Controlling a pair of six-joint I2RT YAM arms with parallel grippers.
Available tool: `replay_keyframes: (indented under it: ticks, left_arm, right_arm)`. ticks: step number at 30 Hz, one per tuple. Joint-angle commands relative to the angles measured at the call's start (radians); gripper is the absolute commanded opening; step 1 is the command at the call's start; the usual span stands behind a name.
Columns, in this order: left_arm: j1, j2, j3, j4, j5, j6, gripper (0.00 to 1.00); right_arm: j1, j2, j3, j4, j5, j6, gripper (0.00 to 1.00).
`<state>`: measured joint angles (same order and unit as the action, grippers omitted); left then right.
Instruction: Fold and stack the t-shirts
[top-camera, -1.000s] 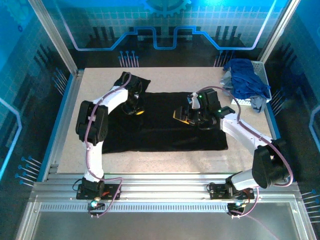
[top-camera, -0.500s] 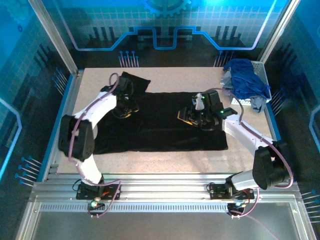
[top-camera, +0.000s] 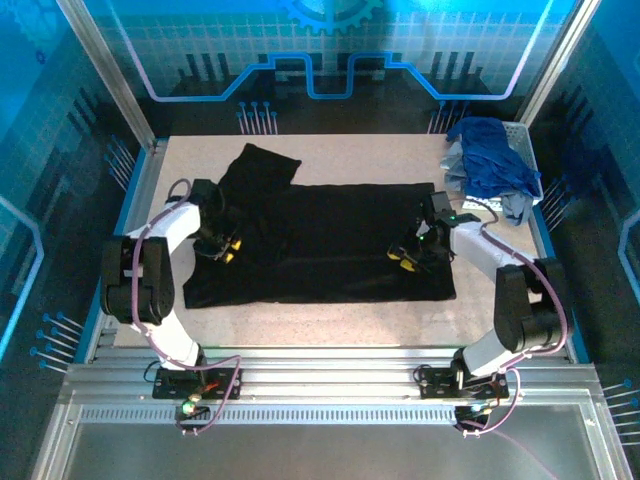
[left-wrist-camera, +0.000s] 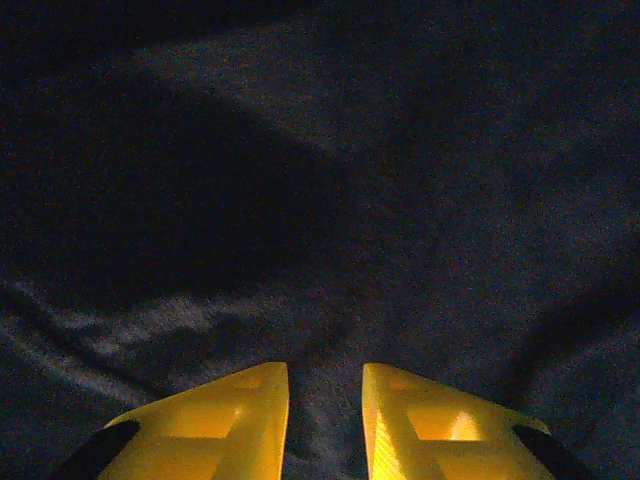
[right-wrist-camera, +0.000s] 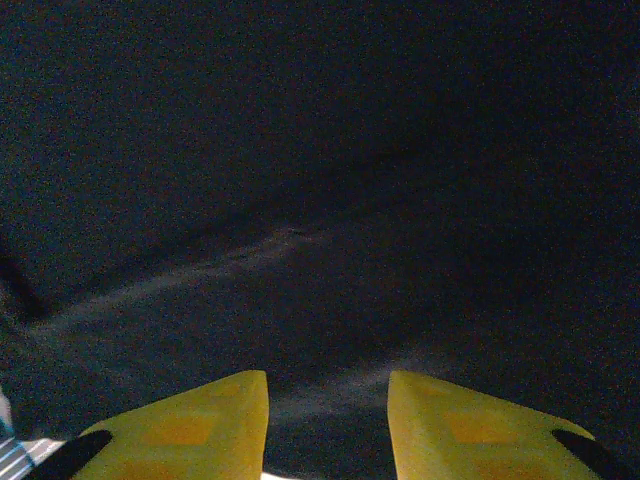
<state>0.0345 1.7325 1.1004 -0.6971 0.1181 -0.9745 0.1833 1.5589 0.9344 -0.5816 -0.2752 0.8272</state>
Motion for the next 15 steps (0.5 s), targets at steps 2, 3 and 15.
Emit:
replay_keyframes:
  ticks: [2,3,15]
  left_arm:
    - [0.009,0.025,-0.061,0.021,-0.059,-0.141,0.29]
    - [0.014,0.024,-0.077,0.025,-0.072,-0.165,0.29]
    - [0.174,-0.131,-0.276,0.030,-0.183,-0.265,0.30]
  right_arm:
    - [0.025,0.066,0.024,-0.114,0.051,0.022,0.37]
    - [0.035,0.084,0.025,-0.115,0.058,0.021,0.37]
    - [0.216,0.194,0.064,-0.200,0.069,0.077,0.38]
